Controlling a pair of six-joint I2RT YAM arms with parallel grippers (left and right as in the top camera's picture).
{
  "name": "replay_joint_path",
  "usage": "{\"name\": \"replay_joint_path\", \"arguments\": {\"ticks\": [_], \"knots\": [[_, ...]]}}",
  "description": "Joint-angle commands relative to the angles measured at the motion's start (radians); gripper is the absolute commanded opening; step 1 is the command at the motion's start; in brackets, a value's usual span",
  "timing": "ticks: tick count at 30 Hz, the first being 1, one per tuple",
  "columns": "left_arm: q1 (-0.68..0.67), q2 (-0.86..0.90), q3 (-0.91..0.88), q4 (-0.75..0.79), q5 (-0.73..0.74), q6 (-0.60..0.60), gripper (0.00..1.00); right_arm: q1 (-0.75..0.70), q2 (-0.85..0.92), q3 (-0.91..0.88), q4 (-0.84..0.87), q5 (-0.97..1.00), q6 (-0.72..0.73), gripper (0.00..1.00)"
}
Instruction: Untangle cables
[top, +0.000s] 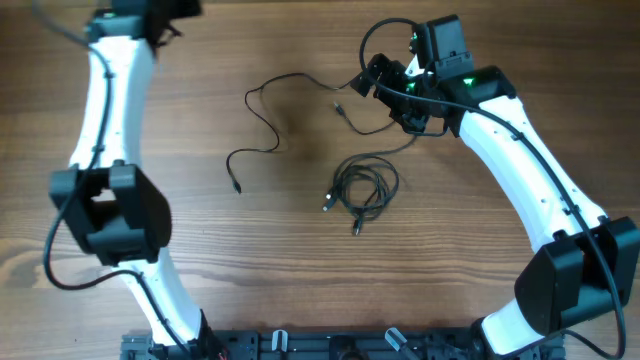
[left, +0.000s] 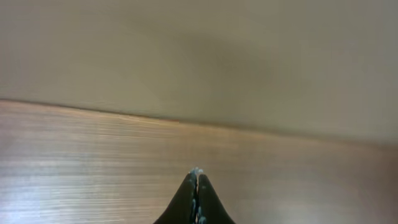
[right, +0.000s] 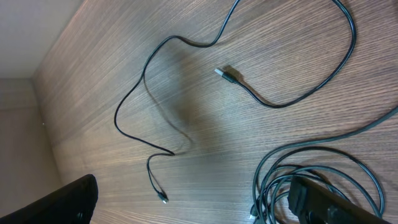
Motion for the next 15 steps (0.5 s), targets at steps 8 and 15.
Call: {"name": "replay_joint_path", "arguments": {"ticks": [8,15], "knots": [[-0.059,0.059,-0.003,-0.357,-0.098,0.075,0.82,0.004,-0.014,0.001,0.01,-0.009,-0.019,1.0],[-0.201,0.249,-0.003,-0.402,-0.185,0.121,0.8,0.004,-0.014,0.001,-0.041,-0.009,-0.021,1.0]]}}
